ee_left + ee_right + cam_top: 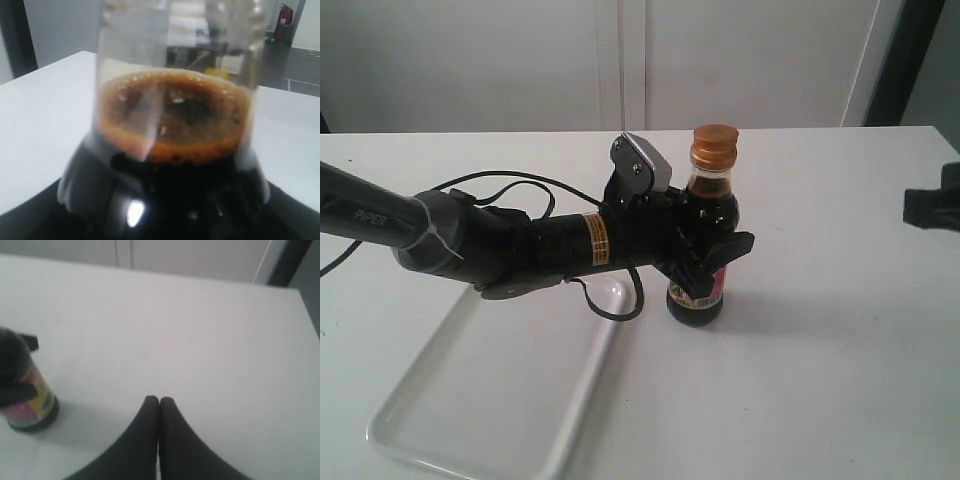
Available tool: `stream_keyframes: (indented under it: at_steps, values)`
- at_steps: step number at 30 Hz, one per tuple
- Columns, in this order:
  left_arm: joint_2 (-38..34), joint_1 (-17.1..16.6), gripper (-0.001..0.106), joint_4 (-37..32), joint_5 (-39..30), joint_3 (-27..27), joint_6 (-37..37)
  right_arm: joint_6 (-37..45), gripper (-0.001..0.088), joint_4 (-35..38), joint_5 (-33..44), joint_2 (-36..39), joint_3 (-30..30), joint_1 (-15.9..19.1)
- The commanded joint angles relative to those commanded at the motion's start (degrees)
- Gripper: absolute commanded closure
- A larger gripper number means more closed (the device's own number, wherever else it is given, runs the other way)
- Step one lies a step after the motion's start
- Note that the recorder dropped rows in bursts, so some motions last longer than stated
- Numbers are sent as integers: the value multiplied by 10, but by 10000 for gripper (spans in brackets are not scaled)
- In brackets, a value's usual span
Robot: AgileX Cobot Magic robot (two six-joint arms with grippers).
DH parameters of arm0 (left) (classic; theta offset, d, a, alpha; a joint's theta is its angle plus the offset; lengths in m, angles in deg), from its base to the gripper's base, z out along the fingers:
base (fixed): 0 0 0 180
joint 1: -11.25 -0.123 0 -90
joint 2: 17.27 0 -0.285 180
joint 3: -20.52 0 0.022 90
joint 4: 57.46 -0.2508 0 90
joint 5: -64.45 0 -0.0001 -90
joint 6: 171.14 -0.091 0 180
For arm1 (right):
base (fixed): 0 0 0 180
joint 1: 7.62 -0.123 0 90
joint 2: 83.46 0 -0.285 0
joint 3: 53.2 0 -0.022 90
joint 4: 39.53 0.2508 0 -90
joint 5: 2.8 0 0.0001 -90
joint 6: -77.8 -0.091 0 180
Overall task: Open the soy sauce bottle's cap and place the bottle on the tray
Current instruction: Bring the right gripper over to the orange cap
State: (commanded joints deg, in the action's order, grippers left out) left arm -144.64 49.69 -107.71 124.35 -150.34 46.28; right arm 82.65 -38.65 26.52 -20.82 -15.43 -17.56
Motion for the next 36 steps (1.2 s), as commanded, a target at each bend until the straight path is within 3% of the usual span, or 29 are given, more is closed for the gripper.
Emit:
stream_keyframes:
  at_steps: [4, 10, 16, 24, 27, 36]
  values:
    - [0, 0, 1053, 0, -1, 0, 0, 190, 868, 182, 103, 49, -36, 0]
    - [0, 0, 1053, -7, -1, 0, 0, 316, 868, 318, 180, 113, -72, 5]
    - [0, 0, 1053, -8, -1, 0, -1, 435, 868, 467, 292, 170, -113, 45]
    - [0, 0, 1053, -8, -2, 0, -1, 507, 868, 595, 393, 241, -157, 100]
    - [0, 0, 1053, -8, -4, 0, -1, 534, 868, 645, 406, 278, -163, 102]
    - [0, 0, 1053, -14, -25, 0, -1, 540, 868, 687, 406, 329, -198, 102]
